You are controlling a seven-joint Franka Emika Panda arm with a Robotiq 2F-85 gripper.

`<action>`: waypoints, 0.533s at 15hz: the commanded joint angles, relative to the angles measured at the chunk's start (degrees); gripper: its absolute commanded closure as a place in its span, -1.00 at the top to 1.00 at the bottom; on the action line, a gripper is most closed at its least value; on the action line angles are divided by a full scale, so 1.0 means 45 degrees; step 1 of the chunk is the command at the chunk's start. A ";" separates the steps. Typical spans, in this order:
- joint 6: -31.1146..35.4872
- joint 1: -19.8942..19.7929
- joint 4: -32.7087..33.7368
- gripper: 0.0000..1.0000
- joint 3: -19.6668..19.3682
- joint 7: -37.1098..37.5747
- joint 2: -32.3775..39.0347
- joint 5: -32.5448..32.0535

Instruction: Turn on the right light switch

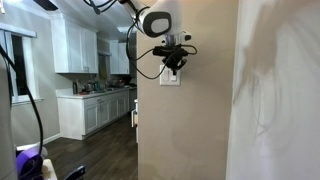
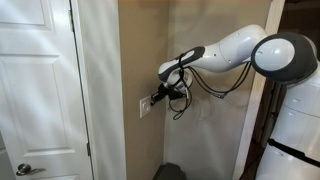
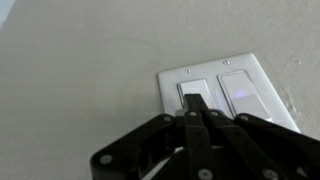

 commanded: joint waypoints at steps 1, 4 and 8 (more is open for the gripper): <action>-0.0257 -0.0373 -0.0519 -1.00 0.0176 0.0692 -0.0507 -0.0979; -0.0704 -0.0448 -0.0420 -1.00 0.0144 0.1029 -0.0451 -0.1651; -0.1298 -0.0474 -0.0254 -0.45 0.0133 0.1187 -0.0389 -0.1764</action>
